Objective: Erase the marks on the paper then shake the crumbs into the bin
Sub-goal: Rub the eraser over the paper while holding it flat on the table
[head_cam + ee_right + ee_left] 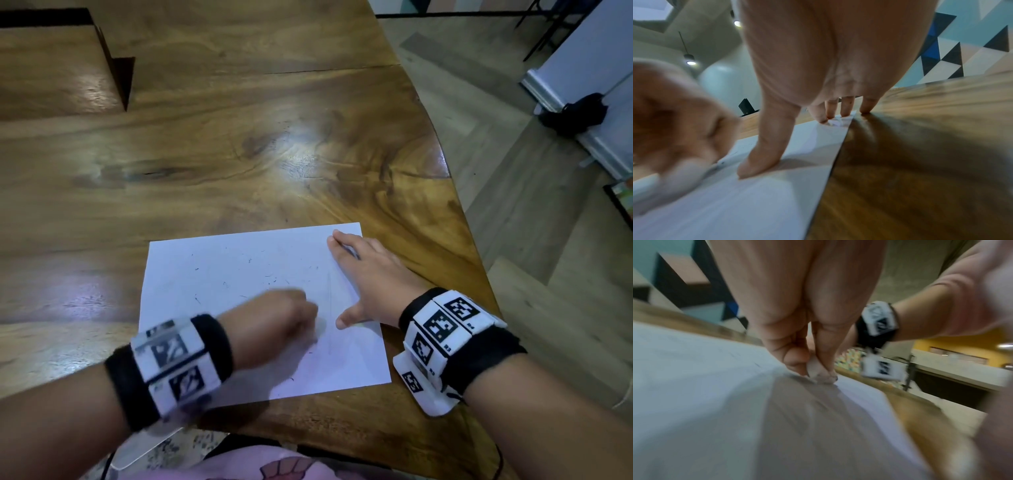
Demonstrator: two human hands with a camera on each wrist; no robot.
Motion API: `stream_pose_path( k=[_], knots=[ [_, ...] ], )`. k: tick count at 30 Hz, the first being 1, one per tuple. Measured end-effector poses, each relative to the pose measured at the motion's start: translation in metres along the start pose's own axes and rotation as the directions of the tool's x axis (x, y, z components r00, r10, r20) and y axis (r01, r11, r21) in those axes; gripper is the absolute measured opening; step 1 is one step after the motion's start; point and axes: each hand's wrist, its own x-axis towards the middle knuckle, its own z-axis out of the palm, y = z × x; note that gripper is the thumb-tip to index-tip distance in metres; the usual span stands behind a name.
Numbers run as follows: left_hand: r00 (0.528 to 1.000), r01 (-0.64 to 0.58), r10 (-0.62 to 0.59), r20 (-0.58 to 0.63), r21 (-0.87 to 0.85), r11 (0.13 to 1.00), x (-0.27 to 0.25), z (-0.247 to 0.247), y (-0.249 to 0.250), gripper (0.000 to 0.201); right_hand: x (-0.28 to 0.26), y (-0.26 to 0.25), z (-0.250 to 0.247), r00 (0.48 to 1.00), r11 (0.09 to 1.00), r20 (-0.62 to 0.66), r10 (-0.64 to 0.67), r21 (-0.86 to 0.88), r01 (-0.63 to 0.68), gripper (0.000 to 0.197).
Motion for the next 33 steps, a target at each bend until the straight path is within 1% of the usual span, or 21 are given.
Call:
stream_pose_path(
  k=[2,4,6,8,9,11,13,14,15,17,19,20,21,22,23,25,27,29,30,31,33],
  knots=[
    [0.99,0.086,-0.082,-0.112,0.029,0.996,0.02,-0.022,-0.012,0.014,0.0,0.004,0.001,1.0,0.998,0.021,0.009,0.066,-0.011,0.122],
    [0.964,0.17,-0.158,-0.215,0.038,0.985,0.043,-0.041,-0.022,0.01,-0.003,0.006,0.001,0.999,0.993,0.016,0.033,0.112,-0.034,0.122],
    [0.946,0.237,-0.219,-0.239,0.051,0.97,0.065,-0.053,-0.024,0.014,-0.006,0.007,0.0,0.999,0.995,0.01,0.038,0.096,-0.039,0.122],
    [0.942,0.265,-0.248,-0.226,0.05,0.963,0.079,-0.054,-0.02,0.014,-0.007,0.006,-0.001,1.0,0.997,0.007,0.029,0.065,-0.03,0.122],
    [0.945,0.255,-0.242,-0.218,0.033,0.966,0.08,-0.05,-0.018,0.011,-0.008,0.006,-0.002,1.0,0.998,0.003,0.027,0.058,-0.027,0.122],
    [0.968,0.183,-0.18,-0.175,0.001,0.983,0.067,-0.035,-0.011,0.007,-0.008,0.005,-0.003,1.0,0.998,0.002,0.027,0.052,-0.027,0.121],
    [0.995,0.08,-0.077,-0.058,0.038,0.996,0.045,-0.018,-0.003,0.012,-0.008,0.005,-0.004,1.0,0.999,0.006,0.023,0.041,-0.023,0.121],
    [0.999,0.046,-0.047,0.002,0.065,0.997,0.035,-0.012,0.0,0.013,-0.008,0.005,-0.004,1.0,0.999,0.012,0.019,0.035,-0.019,0.121],
    [0.999,0.039,-0.042,0.035,0.078,0.996,0.032,-0.01,0.0,0.012,-0.008,0.005,-0.004,1.0,0.999,0.014,0.016,0.031,-0.017,0.121],
    [0.997,0.082,-0.083,0.004,0.076,0.994,0.041,-0.017,-0.004,0.009,-0.008,0.005,-0.003,1.0,1.0,0.015,0.019,0.023,-0.019,0.122],
    [0.982,0.164,-0.157,-0.106,0.058,0.985,0.061,-0.027,-0.01,0.005,-0.008,0.005,-0.002,1.0,1.0,0.013,0.02,0.005,-0.02,0.122],
    [0.972,0.185,-0.177,-0.158,0.042,0.982,0.069,-0.031,-0.012,0.005,-0.007,0.006,-0.002,1.0,1.0,0.01,0.02,-0.004,-0.02,0.122],
    [0.966,0.195,-0.186,-0.182,0.029,0.98,0.073,-0.032,-0.012,0.006,-0.007,0.006,-0.002,1.0,1.0,0.007,0.021,-0.012,-0.021,0.122],
    [0.968,0.189,-0.181,-0.171,0.026,0.982,0.071,-0.03,-0.011,0.005,-0.006,0.006,-0.002,1.0,1.0,0.008,0.021,-0.019,-0.02,0.122],
    [0.979,0.161,-0.155,-0.134,0.032,0.986,0.063,-0.027,-0.006,0.006,-0.007,0.005,-0.002,1.0,1.0,0.013,0.02,-0.024,-0.02,0.123],
    [0.998,0.058,-0.057,-0.013,0.044,0.997,0.039,-0.015,0.002,0.009,-0.007,0.005,-0.002,1.0,1.0,0.012,0.018,-0.025,-0.018,0.123],
    [0.997,0.001,-0.005,0.077,0.06,0.998,0.022,-0.006,0.005,0.01,-0.008,0.005,-0.002,1.0,1.0,0.015,0.023,-0.018,-0.023,0.122],
    [0.998,-0.005,0.001,0.055,0.089,0.996,0.03,-0.009,0.0,0.008,-0.007,0.005,-0.002,1.0,1.0,0.014,0.023,-0.019,-0.023,0.123],
    [0.999,0.025,-0.027,0.017,0.104,0.994,0.04,-0.014,-0.003,0.007,-0.007,0.005,-0.001,1.0,0.999,0.017,0.021,-0.026,-0.021,0.124],
    [0.997,0.072,-0.068,-0.04,0.109,0.991,0.051,-0.019,-0.007,0.005,-0.007,0.005,-0.001,1.0,0.999,0.024,0.02,-0.037,-0.019,0.126],
    [0.973,0.168,-0.153,-0.171,0.076,0.983,0.07,-0.03,-0.014,0.005,-0.008,0.004,0.001,0.999,0.998,0.044,0.02,-0.068,-0.017,0.133]
  ],
)
